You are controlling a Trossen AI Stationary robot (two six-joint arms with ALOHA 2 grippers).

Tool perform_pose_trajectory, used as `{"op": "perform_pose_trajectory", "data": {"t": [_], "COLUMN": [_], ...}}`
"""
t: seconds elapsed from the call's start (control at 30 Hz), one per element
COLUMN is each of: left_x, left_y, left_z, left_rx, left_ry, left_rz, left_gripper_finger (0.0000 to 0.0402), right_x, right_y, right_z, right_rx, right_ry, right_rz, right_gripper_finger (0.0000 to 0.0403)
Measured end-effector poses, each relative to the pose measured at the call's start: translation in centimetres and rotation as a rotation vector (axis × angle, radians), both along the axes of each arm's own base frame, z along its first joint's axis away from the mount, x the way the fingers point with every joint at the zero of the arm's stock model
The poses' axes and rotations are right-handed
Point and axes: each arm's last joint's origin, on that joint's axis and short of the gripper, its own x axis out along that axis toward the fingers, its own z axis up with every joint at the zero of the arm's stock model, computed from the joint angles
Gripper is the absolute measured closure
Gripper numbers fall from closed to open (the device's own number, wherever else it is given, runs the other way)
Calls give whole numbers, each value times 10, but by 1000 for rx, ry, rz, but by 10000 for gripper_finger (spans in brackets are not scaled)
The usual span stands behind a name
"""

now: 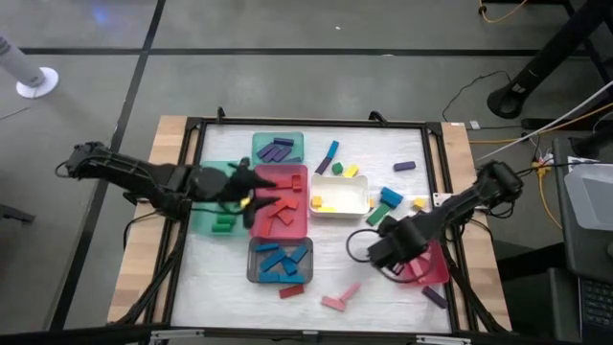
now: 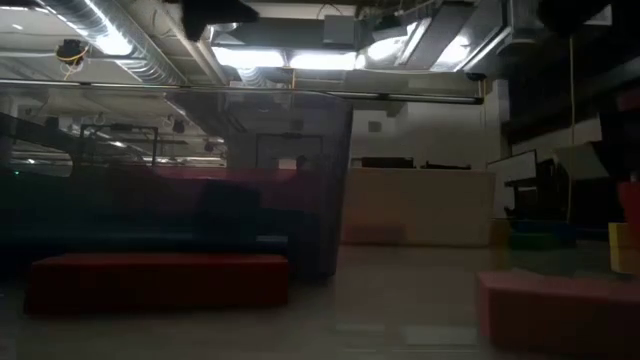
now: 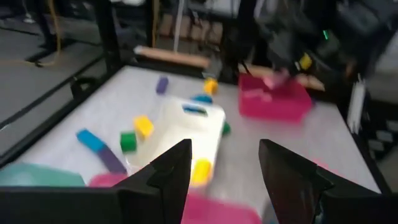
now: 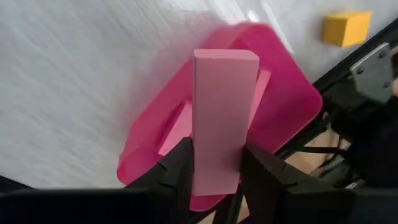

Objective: Sort blocks
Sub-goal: Put the pink block into the bottom pink bin, then put the green block into the bottom green bin

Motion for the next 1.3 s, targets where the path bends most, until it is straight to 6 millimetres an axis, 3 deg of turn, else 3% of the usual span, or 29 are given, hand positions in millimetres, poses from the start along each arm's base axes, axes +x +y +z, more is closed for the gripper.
{"op": "perform_pose_trajectory", "data": {"t": [0.23,0.47,0.73,1.0,1.3], "left_x": [36,87,142,191,224], "left_y": [51,109,158,188,195], "left_z": [-8,-22,-24,-40,-87], "left_rx": [-87,-173,-211,-143,-141], "left_ry": [-101,-47,78,304,489], "left_rz": [33,77,142,123,80], "left_gripper_finger": [226,226,226,226,226], "right_x": [-24,-36,-42,-43,-42], "right_y": [4,3,-1,-1,-2], "right_z": [-14,-34,-44,-44,-44], "right_rx": [-6,-41,-47,-23,-42], "right_ry": [4,82,143,152,136], "right_rz": [57,79,68,139,154], "right_gripper_finger": [284,273,228,194,194]}}
